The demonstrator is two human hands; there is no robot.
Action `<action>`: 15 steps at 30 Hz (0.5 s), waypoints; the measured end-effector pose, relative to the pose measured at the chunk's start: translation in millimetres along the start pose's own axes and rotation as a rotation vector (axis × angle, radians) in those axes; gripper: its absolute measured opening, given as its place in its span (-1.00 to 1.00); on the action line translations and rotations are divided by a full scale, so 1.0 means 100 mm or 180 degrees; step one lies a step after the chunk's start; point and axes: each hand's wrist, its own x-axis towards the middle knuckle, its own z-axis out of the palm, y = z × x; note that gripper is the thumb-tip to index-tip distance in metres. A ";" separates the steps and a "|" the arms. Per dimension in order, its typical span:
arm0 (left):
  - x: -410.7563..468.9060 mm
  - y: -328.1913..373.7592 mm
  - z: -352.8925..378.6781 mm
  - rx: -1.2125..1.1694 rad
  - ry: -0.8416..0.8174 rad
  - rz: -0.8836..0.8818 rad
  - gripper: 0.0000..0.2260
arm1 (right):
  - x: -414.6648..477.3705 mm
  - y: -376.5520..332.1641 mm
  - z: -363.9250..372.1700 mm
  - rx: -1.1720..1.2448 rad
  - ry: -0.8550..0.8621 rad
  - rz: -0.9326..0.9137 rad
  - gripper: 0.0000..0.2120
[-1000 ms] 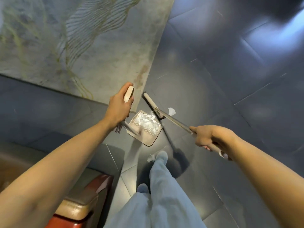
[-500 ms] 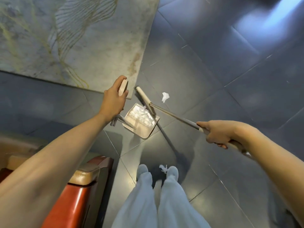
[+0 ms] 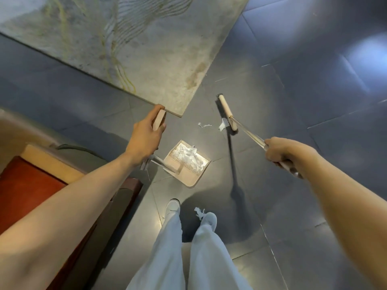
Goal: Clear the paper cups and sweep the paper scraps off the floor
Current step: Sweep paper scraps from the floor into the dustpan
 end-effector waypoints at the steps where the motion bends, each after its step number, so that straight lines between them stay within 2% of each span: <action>1: -0.03 -0.01 0.04 -0.0001 0.0045 -0.0033 -0.63 | 0.06 0.01 0.03 0.0061 -0.0043 -0.0047 -0.70; 4: -0.08 -0.03 0.11 -0.0026 0.0236 -0.0087 -0.63 | 0.19 -0.02 0.11 0.0278 -0.0180 -0.0255 -0.70; 12: -0.02 0.01 0.20 0.0025 0.0438 -0.0009 -0.71 | -0.04 -0.16 0.31 -0.0214 -0.0712 -0.0698 -0.69; 15: 0.02 0.03 0.23 0.0041 0.0497 0.0000 -0.75 | -0.27 -0.04 0.36 -0.0057 -0.1073 -0.0711 -0.58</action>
